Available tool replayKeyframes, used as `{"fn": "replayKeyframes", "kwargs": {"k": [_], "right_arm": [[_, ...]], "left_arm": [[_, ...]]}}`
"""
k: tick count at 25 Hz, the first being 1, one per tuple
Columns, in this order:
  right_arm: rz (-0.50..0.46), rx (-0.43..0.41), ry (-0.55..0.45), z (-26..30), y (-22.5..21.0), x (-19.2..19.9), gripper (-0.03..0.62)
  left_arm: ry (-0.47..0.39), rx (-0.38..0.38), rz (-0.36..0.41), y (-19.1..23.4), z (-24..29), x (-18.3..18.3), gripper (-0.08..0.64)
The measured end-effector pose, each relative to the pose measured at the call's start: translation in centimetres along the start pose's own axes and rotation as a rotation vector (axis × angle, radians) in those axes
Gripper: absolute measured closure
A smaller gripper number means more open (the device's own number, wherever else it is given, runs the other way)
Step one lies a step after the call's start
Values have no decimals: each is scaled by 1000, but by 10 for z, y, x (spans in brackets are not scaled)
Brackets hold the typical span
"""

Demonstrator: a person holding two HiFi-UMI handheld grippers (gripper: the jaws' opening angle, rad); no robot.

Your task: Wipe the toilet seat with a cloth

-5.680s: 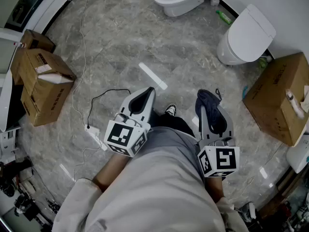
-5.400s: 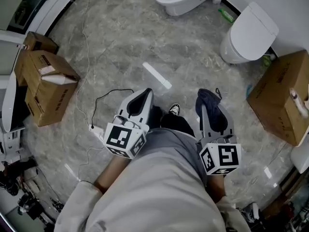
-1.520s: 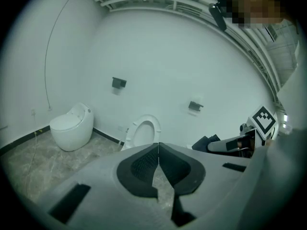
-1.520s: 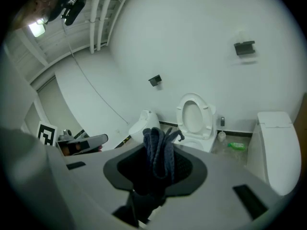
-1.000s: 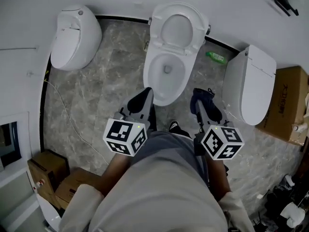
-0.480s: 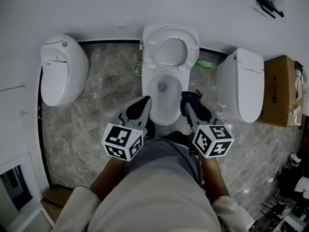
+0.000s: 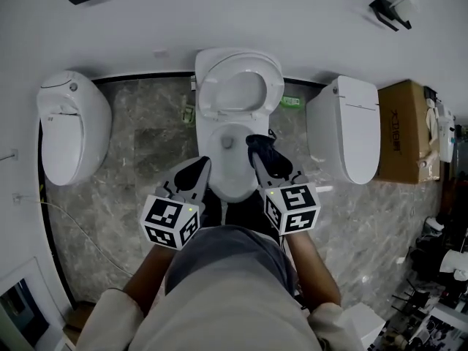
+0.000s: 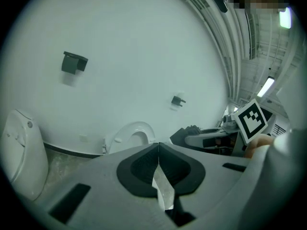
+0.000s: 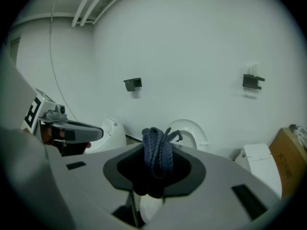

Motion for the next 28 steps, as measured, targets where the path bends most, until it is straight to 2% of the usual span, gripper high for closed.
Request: {"fn": "replayKeyframes", "kwargs": {"k": [8,12,21,28], "right_arm": [[248,163,-64,45,-64,10,505],[375,227,-105,70,-102,19,505],[628,284,-189,138,-163,41,506],[807,368,-198,182,-196,59,506]], "left_arm": [[13,-1,-20,6,18,-1,551],[20,-1,9,5,30,-4,551],[43,-78,-38,6,40,-2,551],[77,-115,-61,14,49,-1,551]]}}
Point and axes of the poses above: the fingertips, and each gripper's own axes: z forward along the fingers, y to its left, x out of its underside, the point moved 7 cm from there along -z, backward along the fingers, and after that the axes turned 8 degrees about -z, right-handed, at the moved point
